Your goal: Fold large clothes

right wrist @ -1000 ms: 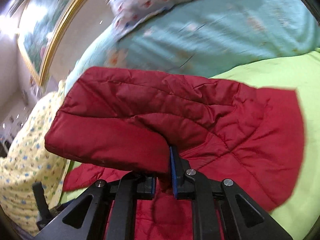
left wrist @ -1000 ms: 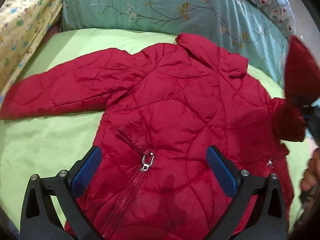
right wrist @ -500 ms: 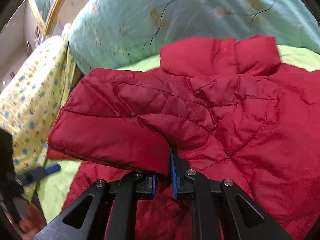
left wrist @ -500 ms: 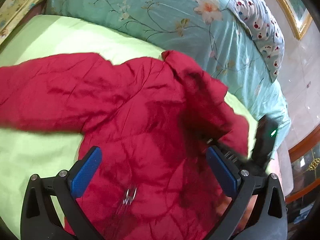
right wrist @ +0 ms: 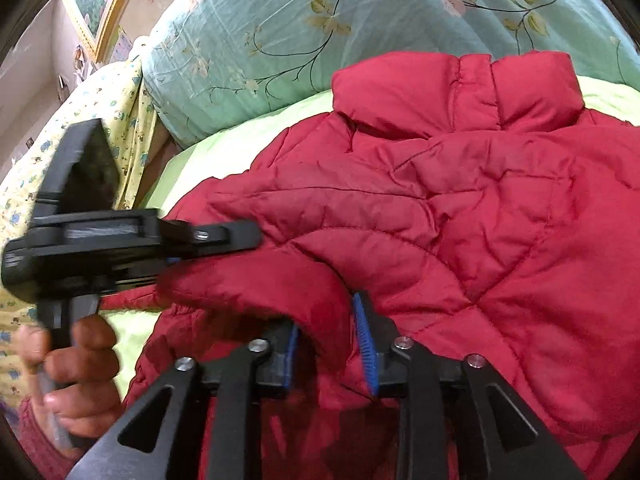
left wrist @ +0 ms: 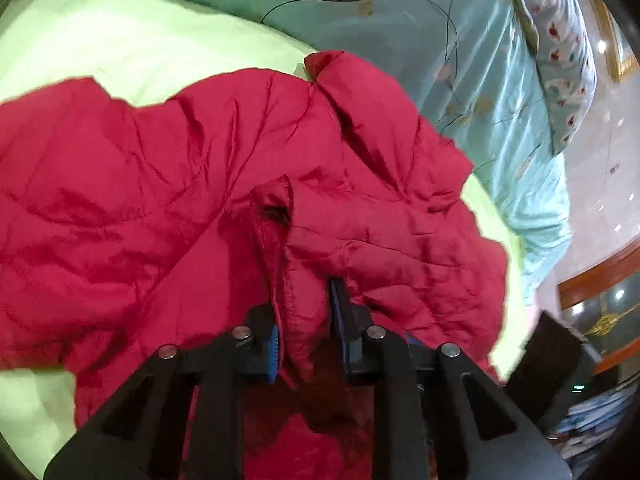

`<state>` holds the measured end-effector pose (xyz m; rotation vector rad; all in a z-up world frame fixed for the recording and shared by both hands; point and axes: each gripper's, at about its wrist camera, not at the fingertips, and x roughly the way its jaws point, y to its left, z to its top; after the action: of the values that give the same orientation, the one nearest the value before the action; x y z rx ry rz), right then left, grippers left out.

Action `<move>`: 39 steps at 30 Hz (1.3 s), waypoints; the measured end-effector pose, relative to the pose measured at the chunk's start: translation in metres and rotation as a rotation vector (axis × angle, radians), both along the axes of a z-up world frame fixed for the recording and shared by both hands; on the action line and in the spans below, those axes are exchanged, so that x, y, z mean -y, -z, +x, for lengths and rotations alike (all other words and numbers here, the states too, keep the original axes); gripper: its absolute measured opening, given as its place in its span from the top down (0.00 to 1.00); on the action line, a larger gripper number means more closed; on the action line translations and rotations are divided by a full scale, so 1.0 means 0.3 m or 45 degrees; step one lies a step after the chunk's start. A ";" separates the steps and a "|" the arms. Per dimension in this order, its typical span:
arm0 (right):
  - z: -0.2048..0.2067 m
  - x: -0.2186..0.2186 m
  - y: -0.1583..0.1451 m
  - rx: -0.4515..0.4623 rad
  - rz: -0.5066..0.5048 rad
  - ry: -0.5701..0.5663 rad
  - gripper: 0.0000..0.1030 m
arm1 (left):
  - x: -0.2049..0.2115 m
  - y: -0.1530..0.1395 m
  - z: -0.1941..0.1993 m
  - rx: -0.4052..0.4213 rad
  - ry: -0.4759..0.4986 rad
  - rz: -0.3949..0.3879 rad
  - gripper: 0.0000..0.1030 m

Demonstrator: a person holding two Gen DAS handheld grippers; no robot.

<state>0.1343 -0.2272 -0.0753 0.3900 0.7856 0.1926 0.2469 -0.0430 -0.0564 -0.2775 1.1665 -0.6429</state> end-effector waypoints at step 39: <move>-0.099 0.381 0.037 -0.244 -0.407 0.400 0.48 | 0.046 0.066 -0.160 0.349 0.026 0.424 0.74</move>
<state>0.1045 -0.3416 -0.0866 0.2259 0.9146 -0.2662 0.1988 -0.0568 -0.0763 0.1033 0.9925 -0.4771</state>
